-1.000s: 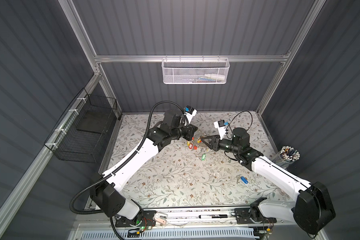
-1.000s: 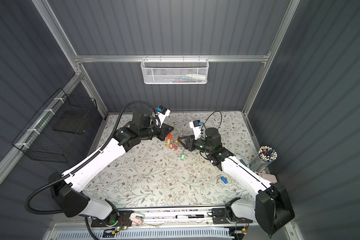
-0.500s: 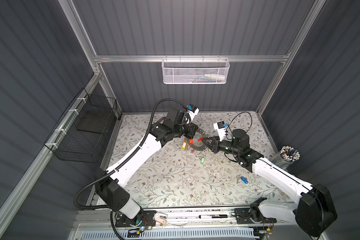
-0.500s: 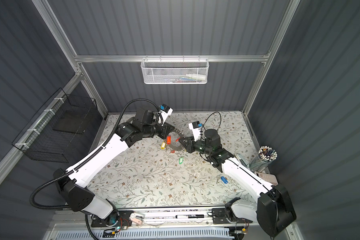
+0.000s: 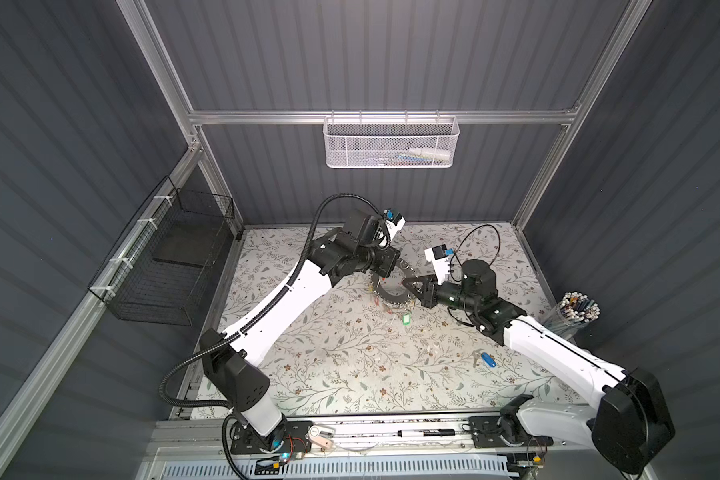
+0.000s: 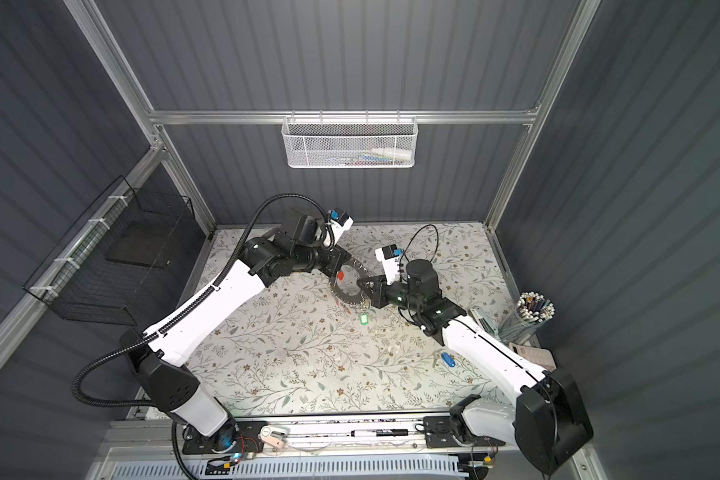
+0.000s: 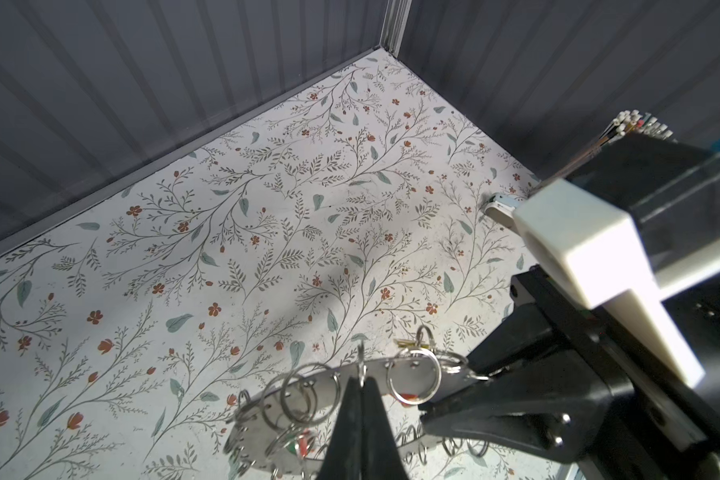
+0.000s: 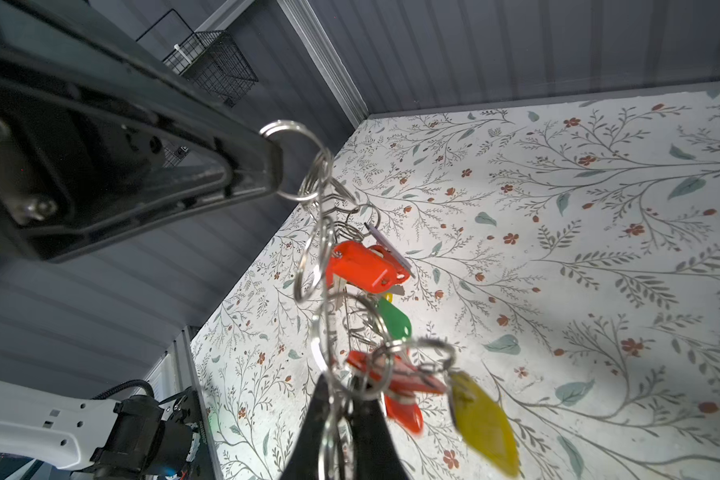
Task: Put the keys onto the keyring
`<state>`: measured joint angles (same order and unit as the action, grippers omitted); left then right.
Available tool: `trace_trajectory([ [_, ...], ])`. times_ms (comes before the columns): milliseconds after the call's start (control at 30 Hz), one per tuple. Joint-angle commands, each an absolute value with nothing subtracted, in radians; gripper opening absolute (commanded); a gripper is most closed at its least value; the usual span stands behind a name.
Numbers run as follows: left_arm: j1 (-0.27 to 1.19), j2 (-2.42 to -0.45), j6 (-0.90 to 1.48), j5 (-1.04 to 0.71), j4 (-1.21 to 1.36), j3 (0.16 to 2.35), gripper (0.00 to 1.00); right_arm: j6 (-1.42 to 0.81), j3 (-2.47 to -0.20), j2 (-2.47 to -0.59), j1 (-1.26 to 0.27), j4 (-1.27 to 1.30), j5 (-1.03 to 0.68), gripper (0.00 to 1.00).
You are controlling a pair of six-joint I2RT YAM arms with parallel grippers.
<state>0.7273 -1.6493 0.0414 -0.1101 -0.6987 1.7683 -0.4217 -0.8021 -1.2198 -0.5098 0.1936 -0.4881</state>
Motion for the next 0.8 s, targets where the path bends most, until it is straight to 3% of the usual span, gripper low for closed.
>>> trace_trajectory([
  [0,0.74,-1.654,0.002,-0.075,-0.701,1.819,0.0,-0.402,-0.809,-1.2,-0.521,0.168,-0.479,0.0],
  [500,0.824,-1.675,-0.068,0.045,-0.64,1.804,0.0,-0.39,-0.812,-1.18,-0.535,0.143,-0.466,0.0],
  [767,0.824,-1.53,0.072,0.037,-0.239,1.481,0.0,-0.392,-0.82,-1.147,-0.535,0.127,-0.466,0.0],
])
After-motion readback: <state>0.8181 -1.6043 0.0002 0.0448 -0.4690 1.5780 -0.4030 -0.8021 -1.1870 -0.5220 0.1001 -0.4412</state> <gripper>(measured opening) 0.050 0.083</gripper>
